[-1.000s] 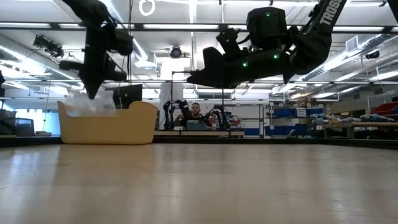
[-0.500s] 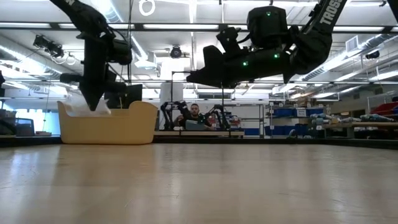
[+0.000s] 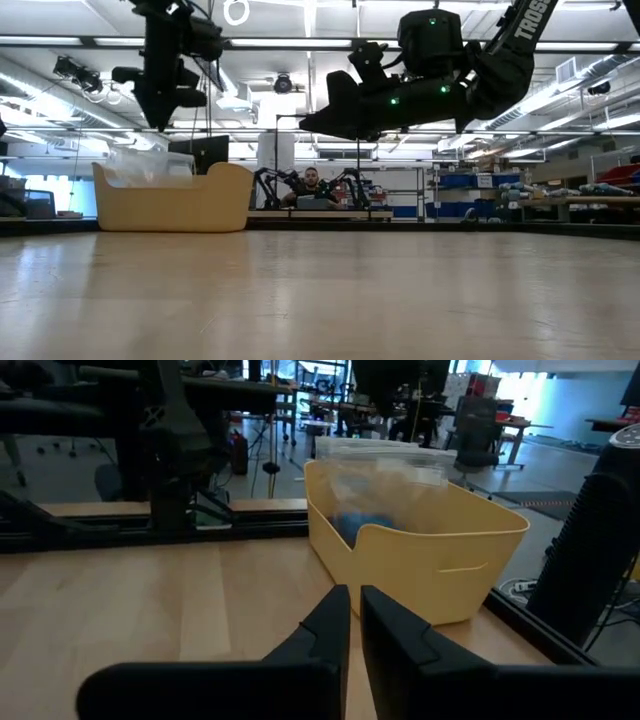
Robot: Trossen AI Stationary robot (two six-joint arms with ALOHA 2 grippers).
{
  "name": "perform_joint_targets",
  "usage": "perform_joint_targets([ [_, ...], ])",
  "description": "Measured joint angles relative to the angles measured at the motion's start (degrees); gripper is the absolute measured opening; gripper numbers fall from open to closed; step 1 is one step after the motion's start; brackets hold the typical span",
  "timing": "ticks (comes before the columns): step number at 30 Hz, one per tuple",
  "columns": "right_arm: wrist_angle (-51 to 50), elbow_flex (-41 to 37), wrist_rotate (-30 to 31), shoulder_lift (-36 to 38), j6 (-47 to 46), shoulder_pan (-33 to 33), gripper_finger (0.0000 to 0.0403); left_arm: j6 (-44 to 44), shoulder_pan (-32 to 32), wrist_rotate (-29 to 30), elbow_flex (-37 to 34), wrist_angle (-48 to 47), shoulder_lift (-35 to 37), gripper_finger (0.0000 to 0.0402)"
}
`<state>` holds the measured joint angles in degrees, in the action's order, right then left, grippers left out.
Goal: Roll bandage
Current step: Return to Home Position
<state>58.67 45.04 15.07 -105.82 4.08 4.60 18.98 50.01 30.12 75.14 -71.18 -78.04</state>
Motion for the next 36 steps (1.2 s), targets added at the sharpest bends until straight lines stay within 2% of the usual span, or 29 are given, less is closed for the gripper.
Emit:
perform_joint_targets([
  [4, -0.25, 0.00, 0.00, 0.00, 0.16, 0.00, 0.0023, -2.09, -0.64, -0.19, 2.05, -0.64, -0.02, 0.0132],
  [6, -0.31, 0.00, -0.08, 0.00, 0.84, 0.00, 0.0016, -3.38, -1.06, -2.50, 2.92, -0.99, 0.21, 0.0139],
  [11, -1.21, -0.02, -3.50, 0.00, 1.96, 0.00, 0.0004, -7.69, -4.51, -20.45, 3.82, 0.28, 3.16, 0.0121],
  [14, -2.27, -0.02, -5.76, 0.07, 2.22, 0.00, 0.0003, -8.97, -10.22, -23.87, 3.04, 2.92, 5.86, 0.0083],
  [18, -3.54, -0.07, -7.40, 0.33, 3.32, -0.02, 0.0002, -11.97, -19.48, -23.80, -0.33, 15.17, 11.03, 0.0015],
  [23, -4.39, -0.19, -11.38, 1.37, 3.58, 0.00, 0.0001, -16.30, -30.16, -23.86, -8.78, 38.32, 17.87, 0.0009],
  [26, -4.87, -1.65, -14.08, 3.22, 3.72, 0.05, 0.0001, -20.02, -34.88, -26.05, -15.65, 51.69, 21.02, 0.0005],
  [30, -4.91, -6.72, -15.79, 8.34, 4.16, 0.88, 0.0001, -23.23, -38.13, -29.26, -25.39, 63.81, 24.74, 0.0004],
  [33, -4.78, -11.97, -17.19, 13.44, 4.62, 1.70, 0.0001, -24.34, -38.91, -29.61, -32.03, 68.58, 27.35, 0.0004],
  [36, -4.97, -17.55, -19.71, 19.38, 4.66, 2.53, 0.0000, -24.95, -38.92, -32.36, -37.22, 71.54, 30.10, 0.0004],
])
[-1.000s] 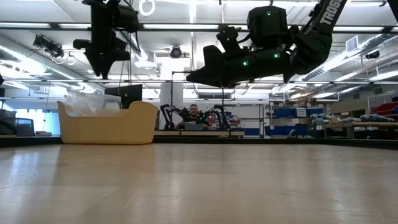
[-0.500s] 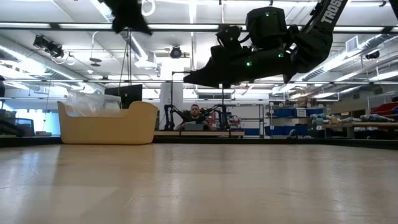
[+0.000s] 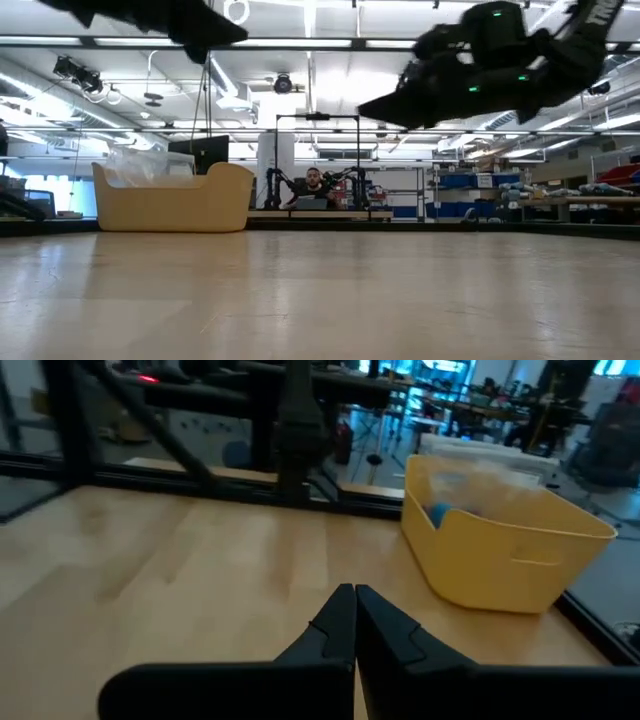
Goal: Roll bandage
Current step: Return to Home Position
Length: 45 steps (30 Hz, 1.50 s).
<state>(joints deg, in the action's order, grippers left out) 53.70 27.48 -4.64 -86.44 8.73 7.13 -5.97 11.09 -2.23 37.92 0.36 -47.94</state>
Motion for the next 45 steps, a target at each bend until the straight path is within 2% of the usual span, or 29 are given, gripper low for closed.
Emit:
perform_joint_targets([
  [2, -1.04, -3.36, -1.38, 4.48, 0.00, 0.40, 0.0000, -0.07, 0.00, -2.06, -2.73, 2.46, 1.64, 0.0003],
  [11, -10.13, -13.62, -1.52, 24.04, -1.58, 0.53, 0.0000, -1.16, 0.51, -3.67, -14.75, 9.60, 13.13, 0.0003],
  [13, -11.78, -14.92, -1.17, 28.29, -2.12, 0.38, 0.0000, -1.14, 0.61, -3.74, -16.64, 8.43, 15.83, 0.0003],
  [18, -24.44, -16.77, 3.35, 39.21, -2.51, -0.07, 0.0000, -0.99, 0.82, -3.58, -19.78, 5.27, 23.38, 0.0002],
  [25, -31.88, -19.05, 5.08, 52.29, -2.58, -1.64, 0.0000, 0.68, 0.92, -3.46, -24.26, 3.33, 31.91, 0.0002],
  [31, -38.19, -19.89, 5.63, 61.22, -2.63, -2.16, 0.0000, 1.70, 0.90, -3.42, -26.16, 2.52, 34.77, 0.0002],
  [45, -49.15, -19.82, 7.05, 73.42, -1.74, -2.16, 0.0000, 1.74, 0.92, -3.42, -26.15, 1.20, 35.25, 0.0002],
])
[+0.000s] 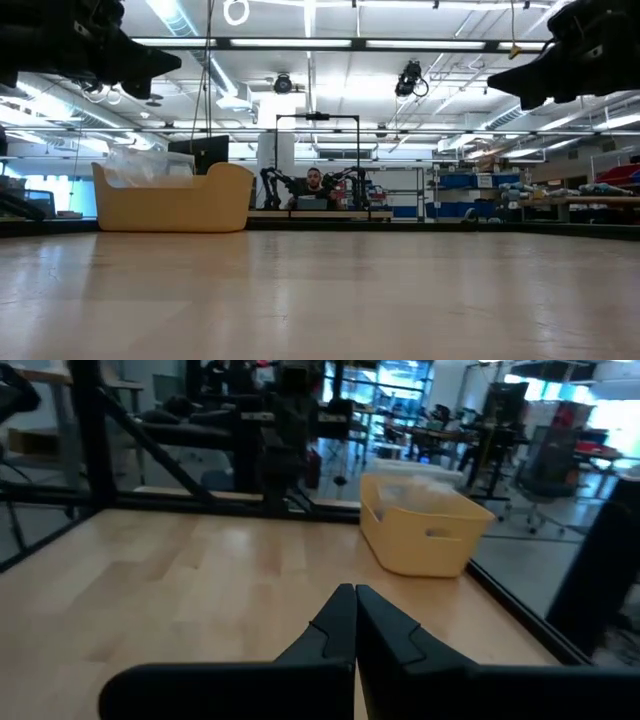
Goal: Roll bandage
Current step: Return to Home Position
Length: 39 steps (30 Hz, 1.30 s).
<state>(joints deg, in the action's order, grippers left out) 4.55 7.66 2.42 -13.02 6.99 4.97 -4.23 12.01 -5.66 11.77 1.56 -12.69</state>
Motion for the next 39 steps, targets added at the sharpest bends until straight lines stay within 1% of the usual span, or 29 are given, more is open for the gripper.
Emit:
perform_joint_targets([
  [3, -4.17, 0.00, 0.87, 3.99, -0.15, 0.00, 0.0000, 0.00, 0.02, -0.36, -0.12, 0.63, 0.00, 0.0002],
  [9, -10.70, 0.00, 0.49, 13.07, -0.25, -0.01, 0.0000, 1.65, 1.11, -1.25, -4.06, 4.21, -0.01, 0.0002],
  [14, -11.34, 0.44, 0.44, 12.86, 0.19, -1.26, 0.0000, 1.25, 1.27, -1.06, -4.28, 2.14, 2.25, 0.0002],
  [18, -11.44, 0.42, 0.79, 12.83, 0.19, -2.78, 0.0000, 1.20, 1.09, 1.91, -4.29, -3.87, 7.68, 0.0007],
  [21, -11.49, 0.42, 2.00, 12.83, 0.28, -3.90, 0.0000, 0.68, 0.99, 3.01, -4.31, -6.89, 12.64, 0.0008],
  [25, -12.14, 0.42, 4.15, 12.81, 0.17, -5.21, 0.0000, -0.11, 0.98, 3.54, -4.76, -6.62, 12.45, 0.0008],
  [31, -12.32, 0.42, 5.18, 12.83, -0.52, -7.65, 0.0000, 2.53, 0.94, 4.41, -10.98, -1.32, 12.66, 0.0008],
  [36, -13.66, -0.05, 8.74, 12.82, -2.02, -8.75, 0.0000, 2.71, 0.28, 5.22, -11.26, -0.44, 12.66, 0.0009],
  [39, -13.31, -0.93, 8.55, 12.82, -2.75, -9.14, 0.0000, 2.90, 0.26, 6.05, -11.26, -0.94, 12.66, 0.0009],
])
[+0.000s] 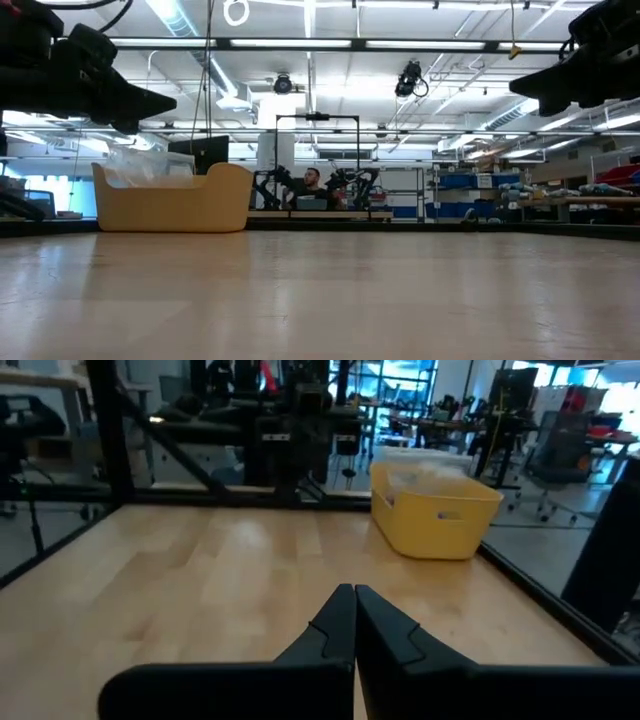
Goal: Roll bandage
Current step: Return to Home Position
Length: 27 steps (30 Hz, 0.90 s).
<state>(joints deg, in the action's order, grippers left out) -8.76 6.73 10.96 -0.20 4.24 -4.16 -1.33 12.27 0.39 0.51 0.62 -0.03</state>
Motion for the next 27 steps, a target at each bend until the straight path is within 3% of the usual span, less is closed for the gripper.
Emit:
perform_joint_targets([
  [10, 6.36, -4.34, -1.07, -1.20, -2.55, -0.66, 0.0000, 0.14, -0.02, 0.82, -0.01, 0.03, -0.06, 0.0009],
  [27, 6.45, -4.33, 4.42, -1.29, 0.97, -1.40, 0.0002, 0.40, -0.02, 0.40, -0.04, -0.08, -0.33, 0.0010],
])
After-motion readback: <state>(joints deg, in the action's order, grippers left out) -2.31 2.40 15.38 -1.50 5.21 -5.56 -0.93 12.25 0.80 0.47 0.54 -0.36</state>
